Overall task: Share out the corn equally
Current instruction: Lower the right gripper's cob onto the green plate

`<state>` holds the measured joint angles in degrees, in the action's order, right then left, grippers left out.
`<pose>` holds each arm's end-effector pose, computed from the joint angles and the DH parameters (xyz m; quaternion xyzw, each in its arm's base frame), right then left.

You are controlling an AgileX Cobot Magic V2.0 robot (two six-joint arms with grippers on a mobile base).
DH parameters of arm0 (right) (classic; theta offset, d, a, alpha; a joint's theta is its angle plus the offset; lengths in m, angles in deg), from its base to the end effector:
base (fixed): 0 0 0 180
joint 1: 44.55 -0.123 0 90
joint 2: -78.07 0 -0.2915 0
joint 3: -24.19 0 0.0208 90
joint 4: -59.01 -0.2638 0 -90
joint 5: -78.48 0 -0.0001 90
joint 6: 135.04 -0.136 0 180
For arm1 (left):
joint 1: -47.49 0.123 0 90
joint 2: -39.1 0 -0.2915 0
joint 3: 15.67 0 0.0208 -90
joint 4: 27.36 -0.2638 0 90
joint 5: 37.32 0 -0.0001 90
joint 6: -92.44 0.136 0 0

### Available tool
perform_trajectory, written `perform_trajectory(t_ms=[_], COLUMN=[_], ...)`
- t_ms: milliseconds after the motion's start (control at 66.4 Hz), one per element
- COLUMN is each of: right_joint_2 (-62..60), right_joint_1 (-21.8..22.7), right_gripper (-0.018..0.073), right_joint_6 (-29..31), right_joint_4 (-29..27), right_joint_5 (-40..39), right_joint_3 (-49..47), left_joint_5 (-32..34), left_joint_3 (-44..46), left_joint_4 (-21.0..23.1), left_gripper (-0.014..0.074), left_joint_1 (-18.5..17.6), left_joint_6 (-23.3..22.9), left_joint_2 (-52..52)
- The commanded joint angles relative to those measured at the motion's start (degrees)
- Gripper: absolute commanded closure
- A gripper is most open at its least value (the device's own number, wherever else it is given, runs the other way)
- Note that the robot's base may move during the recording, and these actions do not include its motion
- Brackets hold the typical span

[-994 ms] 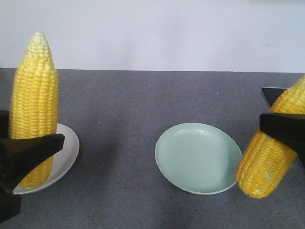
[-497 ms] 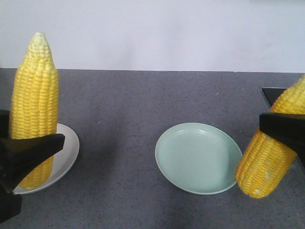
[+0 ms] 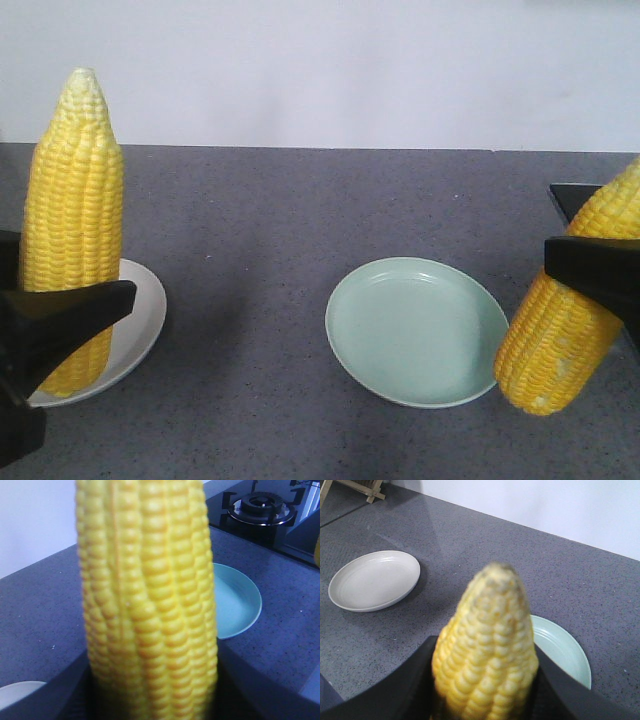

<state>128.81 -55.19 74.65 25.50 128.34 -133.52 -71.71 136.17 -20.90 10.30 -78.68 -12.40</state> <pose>0.1573 0.0880 0.3882 -0.2356 0.8095 0.2028 0.4981 0.1528 -0.1268 0.3639 0.3078 0.7793 -0.1833 0.5142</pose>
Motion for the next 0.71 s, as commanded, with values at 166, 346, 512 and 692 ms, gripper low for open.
perform_trajectory(t_ms=[166, 346, 512, 692], right_joint_2=[-0.15, -0.15, -0.15, -0.15], right_joint_1=[0.08, 0.08, 0.08, 0.08], right_gripper=[0.0363, 0.0363, 0.0363, 0.0360], right_joint_6=[0.21, 0.21, -0.76, -0.76], right_joint_4=[-1.57, -1.57, -2.97, -8.08], right_joint_5=[-3.48, -3.48, -2.95, -1.30], right_joint_3=[-1.43, -1.43, -1.43, -1.65], left_joint_5=[4.08, 4.08, 4.08, 4.08], left_joint_3=[1.57, 1.57, 1.57, 1.57], left_joint_4=[0.46, 0.46, 0.46, 0.46], left_gripper=[0.0337, 0.0337, 0.0337, 0.0337], left_joint_1=[0.00, 0.00, 0.00, 0.00], left_joint_6=[-0.12, -0.12, -0.12, -0.12], left_joint_2=[0.36, 0.36, 0.36, 0.36])
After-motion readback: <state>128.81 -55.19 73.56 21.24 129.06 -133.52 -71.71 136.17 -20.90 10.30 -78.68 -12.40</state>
